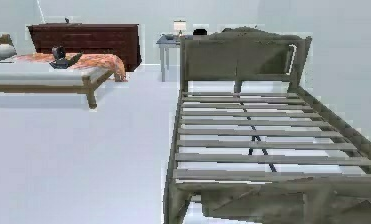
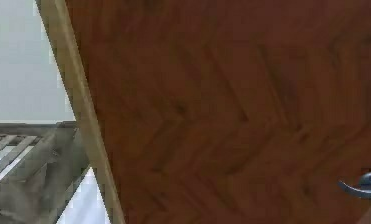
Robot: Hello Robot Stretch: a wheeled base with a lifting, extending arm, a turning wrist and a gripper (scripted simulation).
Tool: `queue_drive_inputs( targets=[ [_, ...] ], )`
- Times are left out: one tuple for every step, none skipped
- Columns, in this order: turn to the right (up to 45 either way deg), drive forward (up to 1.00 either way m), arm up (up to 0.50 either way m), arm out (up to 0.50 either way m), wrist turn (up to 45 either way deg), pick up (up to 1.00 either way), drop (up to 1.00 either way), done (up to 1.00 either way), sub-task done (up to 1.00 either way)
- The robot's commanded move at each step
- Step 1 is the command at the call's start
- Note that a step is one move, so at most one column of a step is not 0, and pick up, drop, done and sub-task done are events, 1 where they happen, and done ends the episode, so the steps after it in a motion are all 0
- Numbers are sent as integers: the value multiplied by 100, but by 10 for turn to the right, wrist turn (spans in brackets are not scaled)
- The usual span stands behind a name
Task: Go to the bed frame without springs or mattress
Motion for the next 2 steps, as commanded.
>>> queue_drive_inputs(
  targets=[
    [210,0,0,0,0,0,0,0,0],
    [0,0,0,0,0,0,0,100,0]
  ],
)
